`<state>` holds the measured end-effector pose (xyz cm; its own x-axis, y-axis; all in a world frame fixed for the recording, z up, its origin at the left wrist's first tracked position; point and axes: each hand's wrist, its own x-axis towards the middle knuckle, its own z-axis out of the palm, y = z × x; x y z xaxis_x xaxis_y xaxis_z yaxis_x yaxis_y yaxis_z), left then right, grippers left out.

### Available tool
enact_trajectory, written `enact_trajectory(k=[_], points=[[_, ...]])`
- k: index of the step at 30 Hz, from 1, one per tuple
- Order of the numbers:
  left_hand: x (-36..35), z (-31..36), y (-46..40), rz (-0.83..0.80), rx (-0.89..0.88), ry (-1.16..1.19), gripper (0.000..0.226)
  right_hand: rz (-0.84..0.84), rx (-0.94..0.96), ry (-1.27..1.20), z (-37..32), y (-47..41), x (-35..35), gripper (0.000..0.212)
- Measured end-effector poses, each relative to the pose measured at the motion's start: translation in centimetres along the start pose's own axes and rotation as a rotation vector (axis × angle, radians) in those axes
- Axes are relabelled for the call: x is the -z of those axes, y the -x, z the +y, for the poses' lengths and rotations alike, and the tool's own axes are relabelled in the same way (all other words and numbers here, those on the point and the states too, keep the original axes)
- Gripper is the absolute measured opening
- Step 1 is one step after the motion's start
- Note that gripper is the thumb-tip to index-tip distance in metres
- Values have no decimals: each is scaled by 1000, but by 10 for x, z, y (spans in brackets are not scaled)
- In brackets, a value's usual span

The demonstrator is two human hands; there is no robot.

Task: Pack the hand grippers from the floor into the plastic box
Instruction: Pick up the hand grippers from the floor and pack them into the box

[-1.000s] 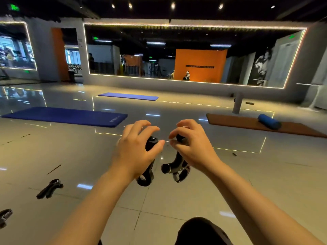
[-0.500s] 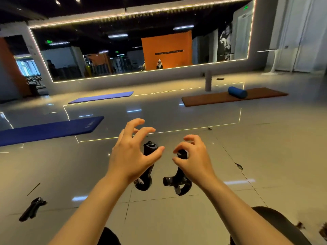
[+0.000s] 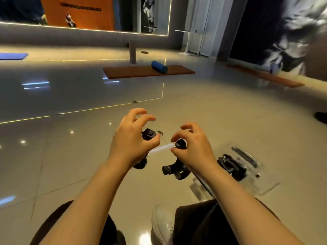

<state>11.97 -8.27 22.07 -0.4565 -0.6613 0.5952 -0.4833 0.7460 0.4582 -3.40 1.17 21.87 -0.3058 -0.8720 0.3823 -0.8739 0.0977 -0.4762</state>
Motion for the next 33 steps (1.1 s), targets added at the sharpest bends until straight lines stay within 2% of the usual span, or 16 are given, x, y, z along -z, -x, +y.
enact_trajectory(k=[3, 8, 12, 15, 20, 25, 33], points=[[-17, 24, 2, -59, -31, 8, 45, 27, -34, 84, 19, 10, 34, 16], [-46, 61, -2, -144, -114, 108, 44, 114, -195, 115, 56, 28, 87, 21], [-67, 96, -2, -190, -254, 138, 49, 164, -273, 180, 106, 42, 119, 21], [-90, 118, -5, -241, -270, 205, 51, 189, -342, 218, 154, 56, 127, 20], [-167, 152, -16, -386, -266, 196, 46, 33, -393, 221, 244, 91, 109, 13], [-241, 163, -27, -515, -267, 102, 45, -156, -314, 244, 293, 65, 114, 12], [-280, 158, -37, -450, -131, 69, 52, -402, -149, 318, 349, 20, 132, 34]])
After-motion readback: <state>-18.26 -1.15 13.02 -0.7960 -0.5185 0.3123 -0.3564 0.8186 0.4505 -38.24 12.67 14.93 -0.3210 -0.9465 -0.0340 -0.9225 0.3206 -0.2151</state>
